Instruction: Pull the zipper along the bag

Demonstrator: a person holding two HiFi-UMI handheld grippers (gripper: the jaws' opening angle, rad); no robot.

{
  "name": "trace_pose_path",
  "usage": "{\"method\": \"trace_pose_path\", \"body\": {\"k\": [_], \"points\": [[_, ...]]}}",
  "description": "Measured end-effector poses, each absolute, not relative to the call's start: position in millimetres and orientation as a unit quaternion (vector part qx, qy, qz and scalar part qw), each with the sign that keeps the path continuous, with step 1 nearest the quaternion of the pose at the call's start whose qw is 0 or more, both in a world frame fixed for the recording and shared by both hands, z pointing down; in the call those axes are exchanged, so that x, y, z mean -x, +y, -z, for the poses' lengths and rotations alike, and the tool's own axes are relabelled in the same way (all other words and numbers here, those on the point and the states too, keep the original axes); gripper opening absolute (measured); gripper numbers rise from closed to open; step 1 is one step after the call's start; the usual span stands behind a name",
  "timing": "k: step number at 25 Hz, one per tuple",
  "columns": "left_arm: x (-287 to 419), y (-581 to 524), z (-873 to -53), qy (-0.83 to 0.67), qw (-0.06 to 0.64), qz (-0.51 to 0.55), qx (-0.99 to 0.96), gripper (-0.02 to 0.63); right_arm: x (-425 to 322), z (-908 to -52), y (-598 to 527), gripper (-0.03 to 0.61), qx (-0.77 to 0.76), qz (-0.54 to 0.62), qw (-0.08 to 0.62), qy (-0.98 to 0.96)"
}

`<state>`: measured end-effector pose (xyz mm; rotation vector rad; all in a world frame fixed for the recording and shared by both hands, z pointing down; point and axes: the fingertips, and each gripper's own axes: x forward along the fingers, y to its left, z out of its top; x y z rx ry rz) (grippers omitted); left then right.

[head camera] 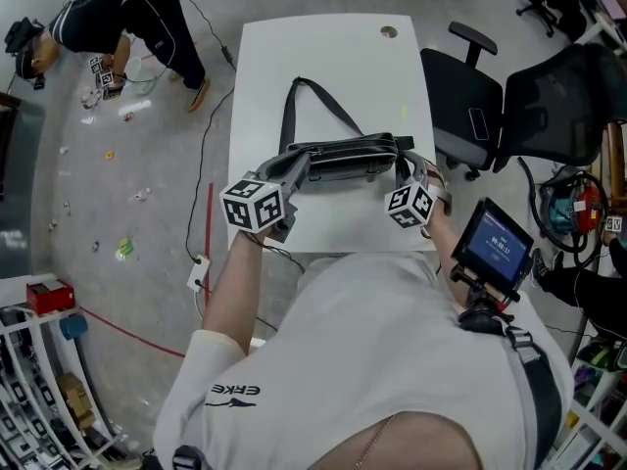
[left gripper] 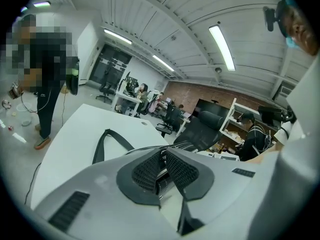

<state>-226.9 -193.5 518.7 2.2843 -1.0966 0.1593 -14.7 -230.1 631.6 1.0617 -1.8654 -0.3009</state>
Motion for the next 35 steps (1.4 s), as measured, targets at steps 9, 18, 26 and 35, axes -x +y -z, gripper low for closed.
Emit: {"method": "trace_pose_path", "body": {"k": [9,18,26,35], "points": [[220,-188,-516,-0.400,0.286,-0.060,-0.869,0.025,15,-631,-231,0.025,-0.431,0.123,0.469,-0.761],[204,-189,-512,-0.377,0.276,-0.058,-0.882,0.026,16,-631,-230,0.025,-0.430,0.125,0.468,-0.762],[214,-187,-511,-0.392,0.275,-0.076,-0.874,0.012,16,-630,-231,0.025,-0.429,0.126,0.468,-0.762],[225,-184,-512,-0.398,0.273,-0.094,-0.871,0.011,15,-629,-230,0.025,-0.423,0.139,0.473,-0.760]]}}
